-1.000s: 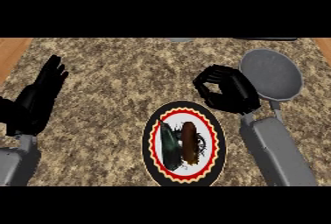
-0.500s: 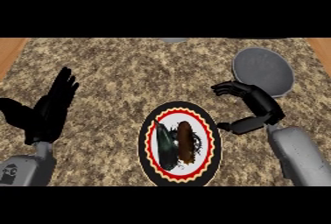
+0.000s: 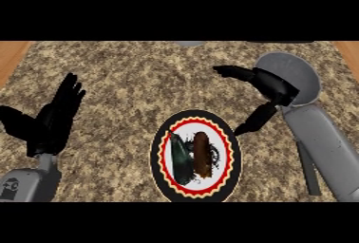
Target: Pick the eggplant from the plate and place it in the pan
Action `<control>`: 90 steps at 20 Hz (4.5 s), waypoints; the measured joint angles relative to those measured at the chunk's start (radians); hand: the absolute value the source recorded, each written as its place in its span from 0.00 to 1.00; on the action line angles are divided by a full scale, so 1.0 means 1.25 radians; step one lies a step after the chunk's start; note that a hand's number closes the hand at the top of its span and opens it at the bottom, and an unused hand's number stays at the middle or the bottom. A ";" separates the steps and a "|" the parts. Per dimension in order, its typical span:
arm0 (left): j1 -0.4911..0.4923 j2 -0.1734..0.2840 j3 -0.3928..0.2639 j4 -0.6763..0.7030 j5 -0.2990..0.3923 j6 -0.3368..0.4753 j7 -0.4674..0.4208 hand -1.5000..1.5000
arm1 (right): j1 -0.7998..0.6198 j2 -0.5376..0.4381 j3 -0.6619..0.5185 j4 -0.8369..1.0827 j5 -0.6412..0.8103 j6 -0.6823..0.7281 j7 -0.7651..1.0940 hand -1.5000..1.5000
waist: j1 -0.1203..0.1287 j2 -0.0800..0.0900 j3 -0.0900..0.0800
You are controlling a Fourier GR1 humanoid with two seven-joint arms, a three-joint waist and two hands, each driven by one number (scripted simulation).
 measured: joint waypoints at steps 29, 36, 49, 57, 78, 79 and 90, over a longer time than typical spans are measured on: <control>-0.002 -0.030 0.036 0.019 -0.032 -0.035 -0.002 0.50 | -0.115 0.090 0.215 -0.146 0.328 0.306 0.244 0.00 | -0.013 -0.003 0.000; 0.026 -0.044 0.038 -0.026 -0.050 -0.040 0.011 0.50 | -0.075 0.177 0.191 -0.195 0.376 0.327 0.313 0.00 | -0.010 -0.003 0.000; 0.015 -0.058 0.059 -0.050 -0.071 -0.052 0.052 0.50 | -0.050 0.263 0.192 -0.094 0.518 0.297 0.304 0.00 | -0.007 -0.002 0.000; 0.000 -0.058 0.086 -0.016 -0.070 -0.083 0.034 0.50 | -0.069 0.285 0.213 0.025 0.569 0.246 0.233 0.00 | -0.005 -0.001 0.000; -0.012 -0.096 0.089 -0.009 -0.106 -0.086 0.031 0.50 | -0.092 0.289 0.358 0.154 0.464 0.030 0.138 1.00 | -0.001 -0.009 0.000; -0.013 -0.097 0.086 -0.014 -0.109 -0.085 0.040 0.50 | -0.089 0.288 0.369 0.150 0.455 0.017 0.141 1.00 | -0.001 -0.009 0.000; 0.011 -0.095 0.102 -0.021 -0.106 -0.093 0.030 0.50 | -0.120 0.286 0.284 0.226 0.418 -0.133 0.352 1.00 | -0.012 -0.010 0.001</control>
